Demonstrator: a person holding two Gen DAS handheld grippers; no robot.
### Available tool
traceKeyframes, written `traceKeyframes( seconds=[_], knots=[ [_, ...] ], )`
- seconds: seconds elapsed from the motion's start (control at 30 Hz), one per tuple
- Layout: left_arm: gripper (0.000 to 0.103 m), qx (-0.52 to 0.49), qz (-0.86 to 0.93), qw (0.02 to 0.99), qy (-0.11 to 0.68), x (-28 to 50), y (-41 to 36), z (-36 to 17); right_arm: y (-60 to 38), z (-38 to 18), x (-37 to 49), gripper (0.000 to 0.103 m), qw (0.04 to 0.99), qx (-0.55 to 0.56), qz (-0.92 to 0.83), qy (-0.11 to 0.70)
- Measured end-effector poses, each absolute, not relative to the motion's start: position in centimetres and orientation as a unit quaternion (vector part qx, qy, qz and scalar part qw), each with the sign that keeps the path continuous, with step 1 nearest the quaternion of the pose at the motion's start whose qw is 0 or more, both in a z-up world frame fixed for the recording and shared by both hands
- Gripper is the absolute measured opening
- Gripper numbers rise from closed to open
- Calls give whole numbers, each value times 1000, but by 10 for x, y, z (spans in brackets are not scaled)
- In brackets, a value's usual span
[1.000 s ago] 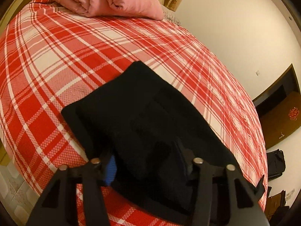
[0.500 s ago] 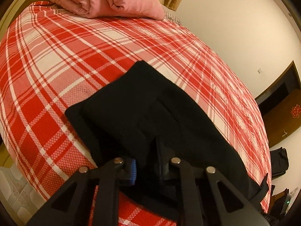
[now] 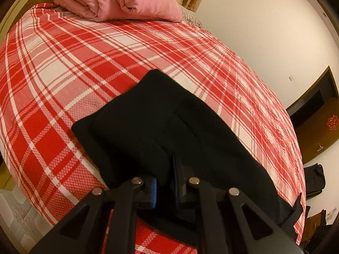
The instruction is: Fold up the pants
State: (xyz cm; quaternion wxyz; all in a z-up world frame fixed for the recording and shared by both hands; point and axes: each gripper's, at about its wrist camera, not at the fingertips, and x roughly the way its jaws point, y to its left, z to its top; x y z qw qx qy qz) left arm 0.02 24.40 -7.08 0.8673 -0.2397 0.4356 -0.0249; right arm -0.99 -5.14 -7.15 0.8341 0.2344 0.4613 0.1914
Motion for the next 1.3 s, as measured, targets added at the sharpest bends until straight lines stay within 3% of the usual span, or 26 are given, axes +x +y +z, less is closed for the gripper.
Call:
traceKeyframes(
  seconds=[0.27, 0.47, 0.7, 0.77, 0.83, 0.87, 0.9, 1.0, 1.3],
  knots=[
    [12, -234, -27, 869, 436, 2, 248, -70, -54, -53, -7, 75, 879, 173, 94, 433],
    [12, -231, -28, 868, 438, 5, 248, -71, -49, -31, 11, 75, 882, -38, 181, 433],
    [13, -230, -25, 866, 442, 6, 249, -70, -23, -64, 22, 73, 803, -255, 280, 460],
    [13, -233, -23, 865, 444, 7, 249, -71, -25, -76, 35, 60, 785, -264, 293, 478],
    [13, -232, -23, 863, 448, 9, 249, -72, -33, -80, 47, 57, 771, -237, 315, 500],
    [13, -230, -23, 863, 449, 10, 249, -72, -35, -81, 49, 50, 767, -226, 323, 507],
    [13, -228, -23, 864, 449, 11, 248, -72, -38, -80, 51, 37, 762, -220, 331, 511],
    [13, -229, -22, 864, 449, 12, 249, -71, -40, -73, 45, 11, 755, -221, 337, 517],
    [12, -240, -24, 867, 436, 0, 257, -65, -35, -57, -20, 7, 799, -242, 290, 468]
  ],
)
